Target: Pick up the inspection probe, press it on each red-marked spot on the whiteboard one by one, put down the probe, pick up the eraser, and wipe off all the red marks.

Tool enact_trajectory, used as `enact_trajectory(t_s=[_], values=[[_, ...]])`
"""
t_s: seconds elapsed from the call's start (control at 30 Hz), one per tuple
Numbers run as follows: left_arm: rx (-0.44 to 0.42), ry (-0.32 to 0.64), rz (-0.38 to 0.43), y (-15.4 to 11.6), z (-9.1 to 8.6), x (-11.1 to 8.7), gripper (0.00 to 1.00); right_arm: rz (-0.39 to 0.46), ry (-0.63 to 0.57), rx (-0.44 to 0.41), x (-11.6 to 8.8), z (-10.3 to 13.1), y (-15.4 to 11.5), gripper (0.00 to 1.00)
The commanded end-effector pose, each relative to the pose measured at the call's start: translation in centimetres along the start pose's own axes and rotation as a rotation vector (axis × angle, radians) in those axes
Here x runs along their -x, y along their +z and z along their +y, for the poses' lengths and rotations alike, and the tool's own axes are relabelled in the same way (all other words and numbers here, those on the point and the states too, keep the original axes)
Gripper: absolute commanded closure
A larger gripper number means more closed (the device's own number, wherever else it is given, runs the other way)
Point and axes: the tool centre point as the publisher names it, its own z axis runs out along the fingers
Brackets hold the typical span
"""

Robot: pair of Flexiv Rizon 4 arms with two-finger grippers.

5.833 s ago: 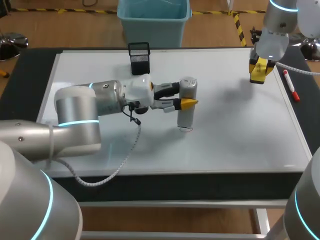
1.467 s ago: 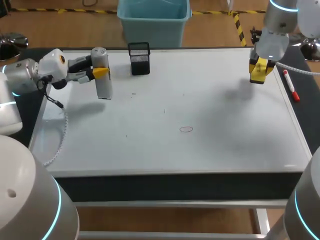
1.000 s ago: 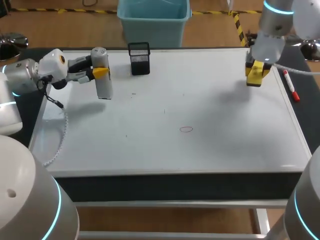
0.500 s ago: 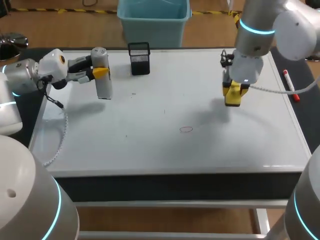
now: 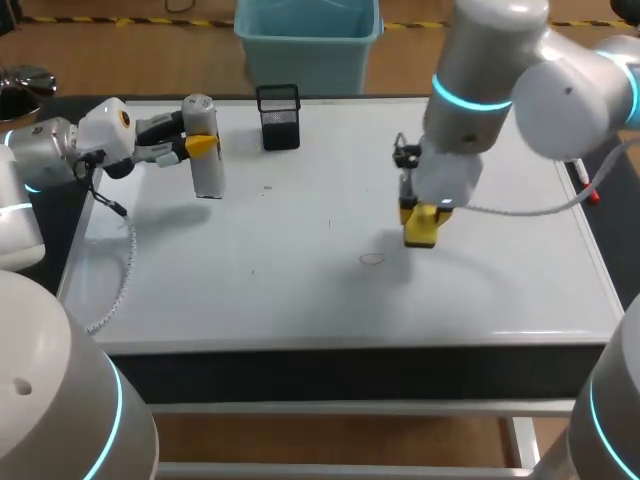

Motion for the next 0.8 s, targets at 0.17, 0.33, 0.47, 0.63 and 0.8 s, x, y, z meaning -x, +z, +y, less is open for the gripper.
enact_trajectory(t_s=[0.17, 0.33, 0.47, 0.63, 0.8], values=[[0.001, -0.001, 0.002, 0.0, -0.1, 0.1, 1.00, 0.005, -0.030, 0.009, 4.2, 1.3, 2.7, 1.00], [0.001, -0.001, 0.002, 0.0, -0.1, 0.1, 1.00, 0.006, -0.046, 0.011, 5.7, 1.6, 3.8, 1.00], [0.001, -0.001, 0.002, 0.0, -0.1, 0.1, 1.00, 0.023, -0.053, 0.011, 6.5, 1.9, 4.7, 1.00], [0.001, -0.001, 0.002, 0.0, -0.1, 0.1, 1.00, 0.023, -0.064, 0.035, 7.3, 2.3, 5.7, 1.00], [0.001, -0.001, 0.002, 0.0, -0.1, 0.1, 1.00, 0.024, -0.075, 0.036, 7.6, 2.1, 5.8, 1.00]])
